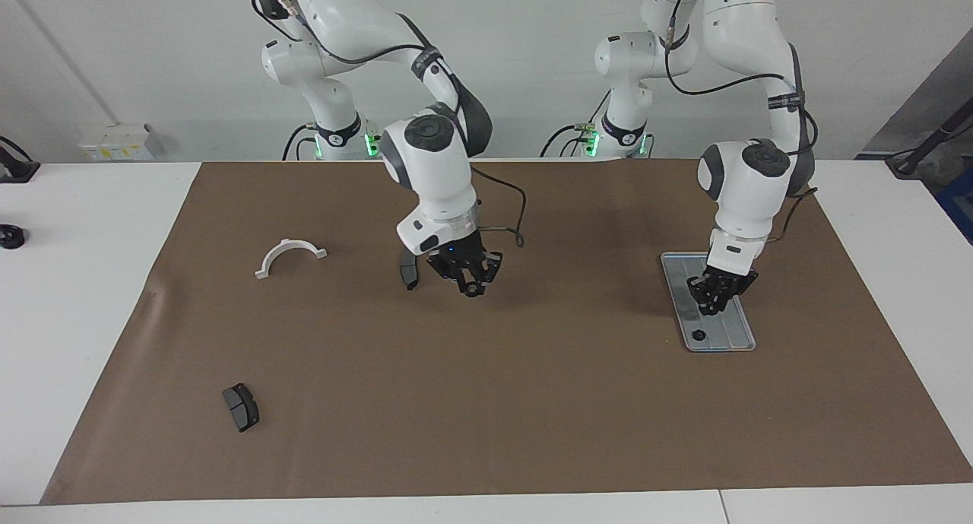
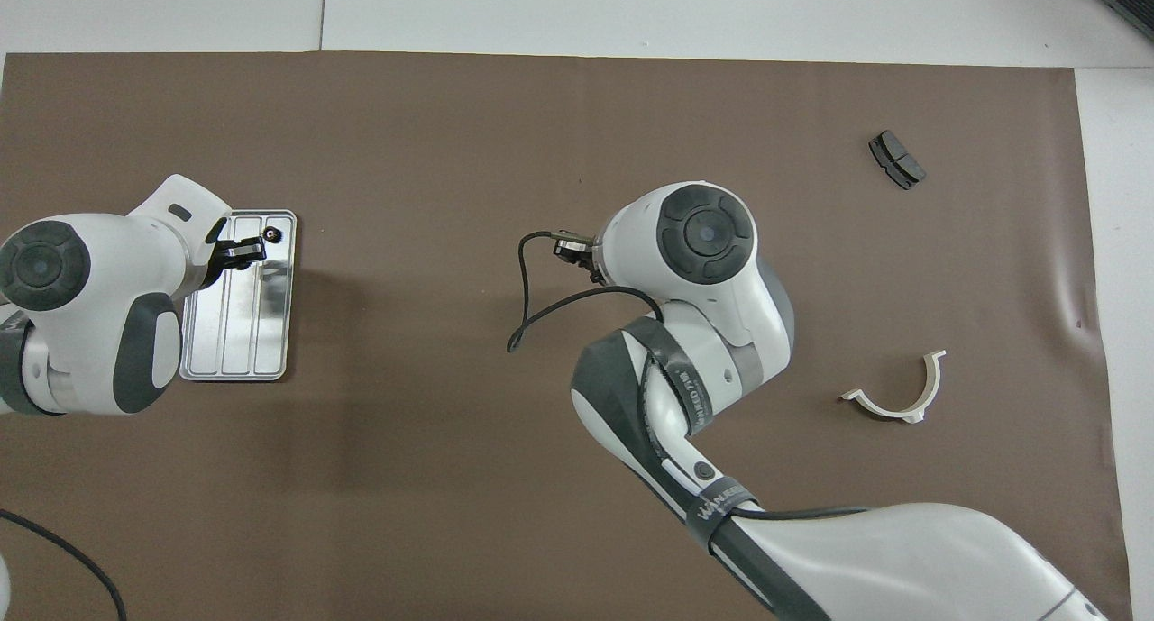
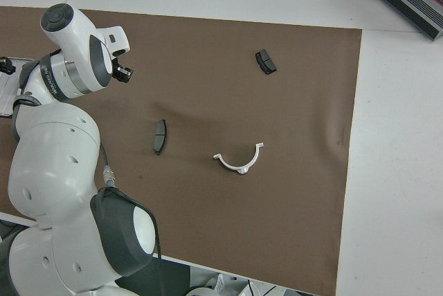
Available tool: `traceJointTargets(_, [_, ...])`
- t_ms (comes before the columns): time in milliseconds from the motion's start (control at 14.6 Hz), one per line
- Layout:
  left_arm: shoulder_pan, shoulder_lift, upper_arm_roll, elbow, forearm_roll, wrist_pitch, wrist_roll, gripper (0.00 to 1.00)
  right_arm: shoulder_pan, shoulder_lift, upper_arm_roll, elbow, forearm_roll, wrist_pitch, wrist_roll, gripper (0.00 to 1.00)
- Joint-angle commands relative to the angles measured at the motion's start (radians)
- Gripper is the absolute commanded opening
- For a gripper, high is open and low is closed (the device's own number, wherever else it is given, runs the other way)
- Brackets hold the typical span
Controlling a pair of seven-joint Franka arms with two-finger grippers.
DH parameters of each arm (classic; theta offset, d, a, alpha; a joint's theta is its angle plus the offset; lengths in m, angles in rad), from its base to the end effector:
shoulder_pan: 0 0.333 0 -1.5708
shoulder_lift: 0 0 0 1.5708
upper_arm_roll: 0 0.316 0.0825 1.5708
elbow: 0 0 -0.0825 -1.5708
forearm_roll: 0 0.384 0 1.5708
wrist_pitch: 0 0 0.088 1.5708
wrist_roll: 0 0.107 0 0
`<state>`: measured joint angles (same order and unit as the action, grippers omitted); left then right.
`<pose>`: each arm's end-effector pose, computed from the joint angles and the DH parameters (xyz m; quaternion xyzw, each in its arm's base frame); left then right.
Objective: Pick bearing gear from pile to tray
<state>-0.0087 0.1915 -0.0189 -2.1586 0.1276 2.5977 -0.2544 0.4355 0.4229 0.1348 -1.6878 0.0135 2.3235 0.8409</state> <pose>0.5834 -0.0184 0.3341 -0.9897 -0.0627 -0.1274 0.0200 0.5822 0.3613 0.3769 -0.9827 0.1468 -0.0613 0.0945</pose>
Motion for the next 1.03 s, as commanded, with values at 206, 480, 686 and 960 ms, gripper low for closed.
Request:
traceJointTargets(206, [0.016, -0.003, -0.013, -0.073, 0.012, 0.062, 0.012, 0.12, 0.048, 0.168, -0.003, 0.091, -0.004, 0.112, 0.063, 0.0])
traceJointTargets(480, [0.015, -0.007, -0.012, -0.067, 0.012, 0.048, 0.018, 0.93, 0.054, 0.169, -0.004, 0.077, -0.023, 0.122, 0.064, 0.99])
traceJointTargets(686, [0.004, -0.044, -0.012, -0.053, 0.012, -0.008, 0.02, 1.0, 0.054, 0.163, -0.007, 0.077, -0.088, 0.108, 0.063, 1.0])
traceJointTargets(960, [-0.051, -0.087, -0.019, 0.017, 0.012, -0.174, 0.011, 1.0, -0.059, 0.079, -0.012, 0.065, -0.17, 0.067, -0.015, 1.0])
